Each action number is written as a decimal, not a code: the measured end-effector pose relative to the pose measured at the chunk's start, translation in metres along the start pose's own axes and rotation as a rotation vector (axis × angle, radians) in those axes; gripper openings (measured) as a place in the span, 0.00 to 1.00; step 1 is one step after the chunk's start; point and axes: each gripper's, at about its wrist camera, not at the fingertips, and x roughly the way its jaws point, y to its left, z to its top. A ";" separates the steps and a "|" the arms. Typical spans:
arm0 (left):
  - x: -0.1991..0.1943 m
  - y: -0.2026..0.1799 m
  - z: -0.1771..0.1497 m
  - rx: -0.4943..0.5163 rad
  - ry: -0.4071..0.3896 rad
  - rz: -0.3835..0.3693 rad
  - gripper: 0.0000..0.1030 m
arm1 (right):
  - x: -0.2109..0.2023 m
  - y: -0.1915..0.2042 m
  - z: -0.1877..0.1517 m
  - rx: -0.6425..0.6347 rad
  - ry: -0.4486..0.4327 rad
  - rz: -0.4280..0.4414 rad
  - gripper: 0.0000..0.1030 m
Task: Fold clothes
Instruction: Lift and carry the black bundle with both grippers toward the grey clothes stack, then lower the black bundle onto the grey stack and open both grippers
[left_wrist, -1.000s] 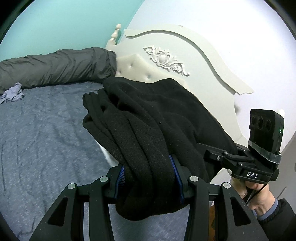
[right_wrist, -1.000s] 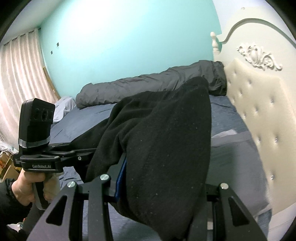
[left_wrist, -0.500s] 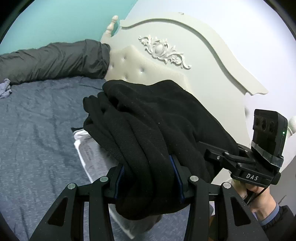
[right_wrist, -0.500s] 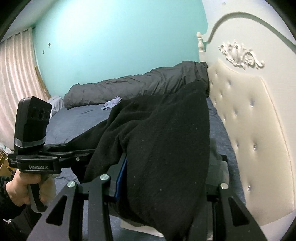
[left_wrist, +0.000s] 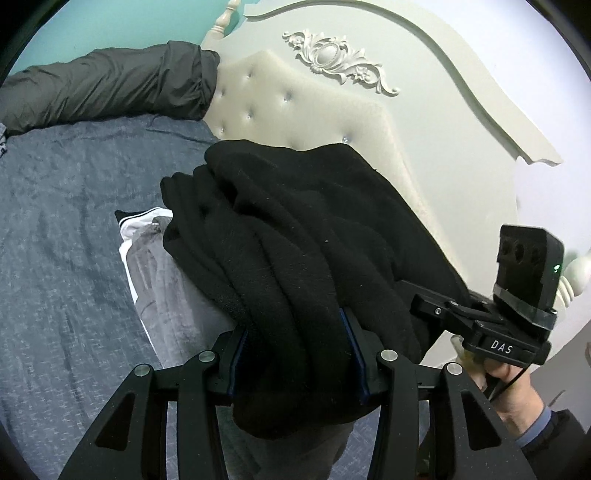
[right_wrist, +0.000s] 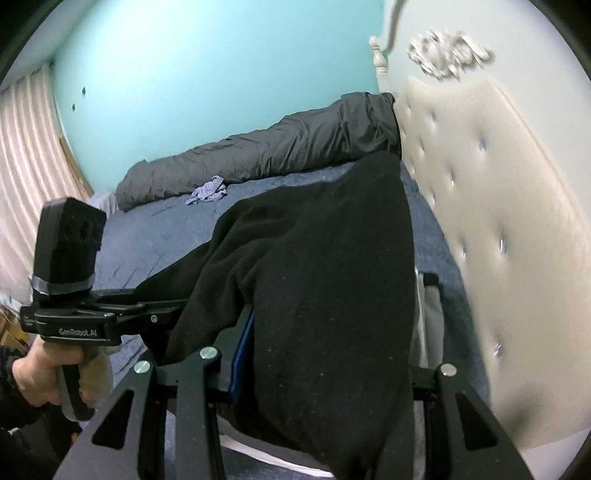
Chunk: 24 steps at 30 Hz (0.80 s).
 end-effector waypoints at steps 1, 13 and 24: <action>-0.001 -0.001 0.000 0.001 0.001 -0.001 0.48 | -0.001 -0.003 -0.003 0.017 -0.008 0.010 0.42; -0.007 -0.011 0.002 -0.001 0.010 0.015 0.48 | -0.058 -0.006 0.001 0.105 -0.125 -0.184 0.63; -0.016 -0.013 -0.003 0.005 0.024 0.023 0.48 | -0.046 0.035 0.031 0.007 -0.082 -0.244 0.11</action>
